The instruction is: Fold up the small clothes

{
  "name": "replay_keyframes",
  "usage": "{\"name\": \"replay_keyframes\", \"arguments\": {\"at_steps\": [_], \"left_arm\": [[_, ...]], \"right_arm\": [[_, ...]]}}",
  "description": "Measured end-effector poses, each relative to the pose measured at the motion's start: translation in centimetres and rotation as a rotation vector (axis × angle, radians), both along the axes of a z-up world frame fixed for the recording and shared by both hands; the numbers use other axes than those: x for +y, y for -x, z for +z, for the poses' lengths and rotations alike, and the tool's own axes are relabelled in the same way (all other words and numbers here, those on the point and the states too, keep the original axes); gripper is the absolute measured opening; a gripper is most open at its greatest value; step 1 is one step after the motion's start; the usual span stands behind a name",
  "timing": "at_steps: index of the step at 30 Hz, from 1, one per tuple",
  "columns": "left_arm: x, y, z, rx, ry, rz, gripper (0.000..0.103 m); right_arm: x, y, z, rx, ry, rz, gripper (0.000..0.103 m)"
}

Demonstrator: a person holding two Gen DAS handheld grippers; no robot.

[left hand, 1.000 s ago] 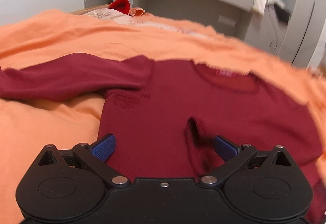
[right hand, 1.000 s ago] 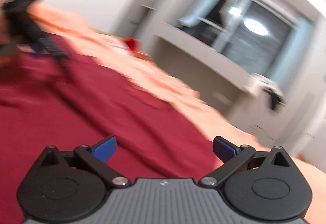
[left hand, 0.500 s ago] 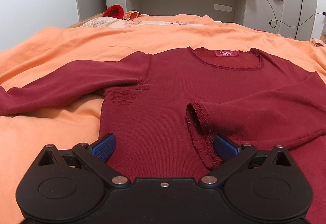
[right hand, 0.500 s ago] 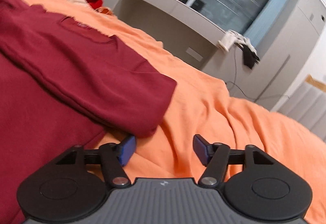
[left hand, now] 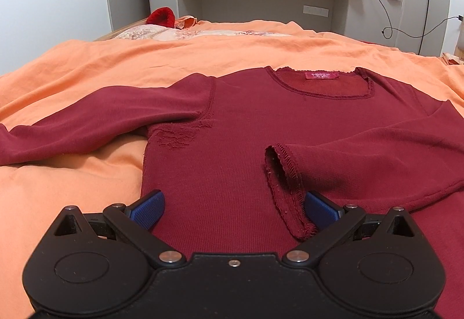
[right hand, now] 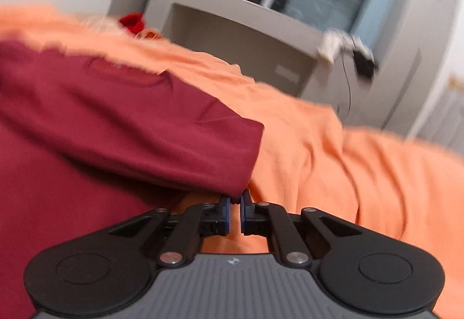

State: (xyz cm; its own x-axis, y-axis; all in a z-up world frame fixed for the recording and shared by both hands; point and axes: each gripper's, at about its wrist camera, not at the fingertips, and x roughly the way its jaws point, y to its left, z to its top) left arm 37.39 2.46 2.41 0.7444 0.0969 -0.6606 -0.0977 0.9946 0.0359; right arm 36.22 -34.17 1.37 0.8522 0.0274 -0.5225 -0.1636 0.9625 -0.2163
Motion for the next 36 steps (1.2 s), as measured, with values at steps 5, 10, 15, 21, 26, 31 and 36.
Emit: {"name": "replay_keyframes", "arguments": {"at_steps": [5,10,15,21,26,31,36], "left_arm": [[0.1,0.0,0.0,0.002,-0.002,-0.006,0.103],[0.4,0.3,0.3,-0.009,0.021,-0.017,0.103],[2.5,1.2,1.5,-0.077,0.111,0.007,0.102],[7.9,3.0,3.2,-0.194,0.133,0.185,0.102],[15.2,4.9,3.6,-0.217,0.186,0.402,0.102],[21.6,7.1,3.4,-0.242,0.247,0.588,0.102],[26.1,7.5,3.4,-0.307,0.352,0.631,0.102]], "right_arm": [[-1.1,-0.7,-0.8,0.059,-0.1,-0.026,0.006],[-1.2,-0.5,-0.7,0.051,-0.097,-0.032,0.007],[-1.5,0.0,-0.2,0.056,-0.119,-0.036,0.028],[-2.1,1.4,1.1,0.048,-0.157,-0.031,0.07],[-2.2,3.4,2.4,0.019,-0.24,0.002,0.1],[-1.2,4.9,3.5,-0.021,-0.358,0.085,0.103],[-0.1,5.8,4.1,-0.021,-0.527,0.192,0.103]]}}
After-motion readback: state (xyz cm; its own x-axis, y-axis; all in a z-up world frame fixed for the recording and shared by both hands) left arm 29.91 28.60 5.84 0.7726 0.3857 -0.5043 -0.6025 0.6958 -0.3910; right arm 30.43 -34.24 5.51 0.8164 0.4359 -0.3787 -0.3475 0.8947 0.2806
